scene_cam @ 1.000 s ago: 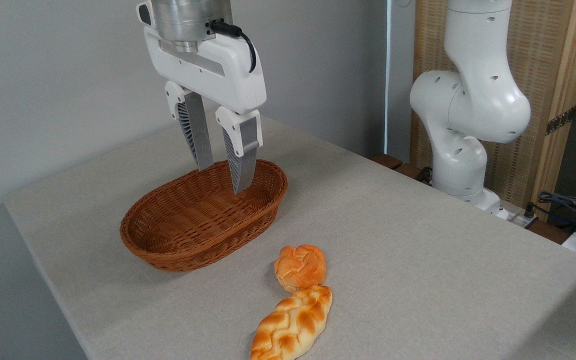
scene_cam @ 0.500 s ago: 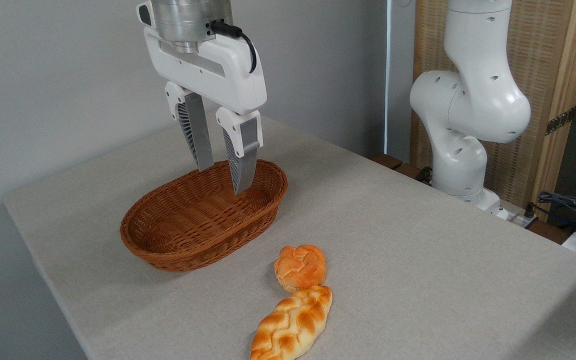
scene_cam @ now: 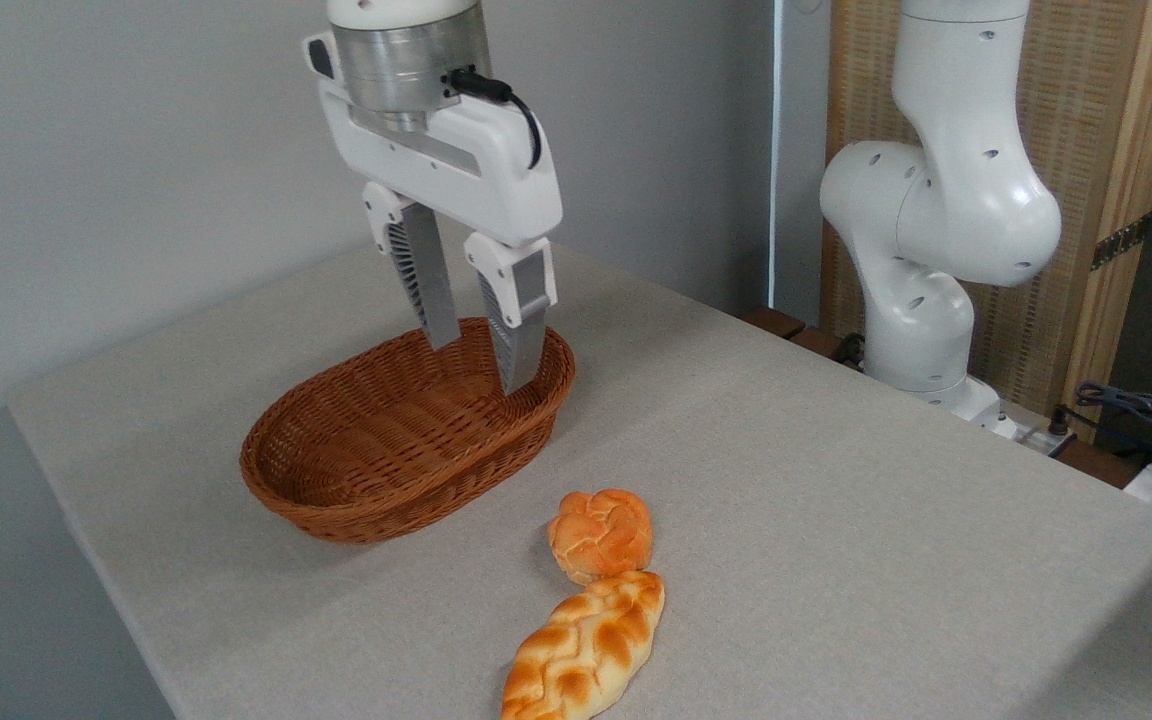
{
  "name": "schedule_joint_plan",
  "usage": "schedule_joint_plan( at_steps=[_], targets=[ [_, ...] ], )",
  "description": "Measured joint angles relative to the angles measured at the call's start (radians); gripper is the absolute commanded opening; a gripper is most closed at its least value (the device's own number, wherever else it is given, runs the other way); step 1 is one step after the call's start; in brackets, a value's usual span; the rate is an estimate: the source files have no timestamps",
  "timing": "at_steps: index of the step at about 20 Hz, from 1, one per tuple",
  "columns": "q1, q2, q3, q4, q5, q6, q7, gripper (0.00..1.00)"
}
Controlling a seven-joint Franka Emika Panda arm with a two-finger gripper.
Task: Put bread into the basket
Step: 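Move the open gripper over the round golden bun and lower it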
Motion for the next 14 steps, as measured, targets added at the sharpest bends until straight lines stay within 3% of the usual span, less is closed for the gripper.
schedule_joint_plan(
  at_steps=[11,14],
  targets=[
    [-0.009,-0.107,0.001,-0.193,0.003,0.113,0.011,1.0],
    [-0.009,-0.133,0.002,-0.267,0.06,0.147,0.068,1.0]
  ],
)
